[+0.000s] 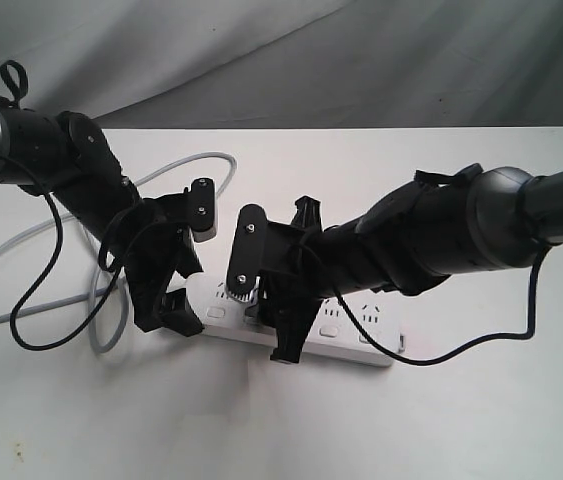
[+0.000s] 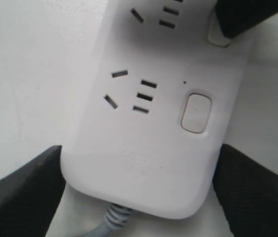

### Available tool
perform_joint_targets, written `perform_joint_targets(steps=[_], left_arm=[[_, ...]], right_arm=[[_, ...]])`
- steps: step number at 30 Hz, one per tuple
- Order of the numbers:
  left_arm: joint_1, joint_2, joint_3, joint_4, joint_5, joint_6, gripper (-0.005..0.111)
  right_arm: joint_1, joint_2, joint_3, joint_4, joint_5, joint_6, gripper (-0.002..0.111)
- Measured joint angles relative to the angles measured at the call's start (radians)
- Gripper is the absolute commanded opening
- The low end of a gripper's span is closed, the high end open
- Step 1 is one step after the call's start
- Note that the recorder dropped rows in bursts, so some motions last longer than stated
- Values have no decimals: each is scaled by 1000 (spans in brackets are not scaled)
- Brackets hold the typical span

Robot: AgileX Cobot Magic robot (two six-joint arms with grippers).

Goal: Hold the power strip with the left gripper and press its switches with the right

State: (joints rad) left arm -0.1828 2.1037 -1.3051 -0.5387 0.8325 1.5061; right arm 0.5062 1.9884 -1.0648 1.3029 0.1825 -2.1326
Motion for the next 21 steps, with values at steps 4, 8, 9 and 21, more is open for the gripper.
perform_joint_targets(steps=[4,8,9,21], left_arm=[[0,0,0,0,0,0,73],[0,0,0,0,0,0,73],[0,0,0,0,0,0,73],[0,0,0,0,0,0,73]], right_arm=[[0,6,-2,2,4,0,57],[0,9,-4,2,4,0,57],[0,9,-4,2,4,0,57],[-4,21,-5,7,20,2,57]])
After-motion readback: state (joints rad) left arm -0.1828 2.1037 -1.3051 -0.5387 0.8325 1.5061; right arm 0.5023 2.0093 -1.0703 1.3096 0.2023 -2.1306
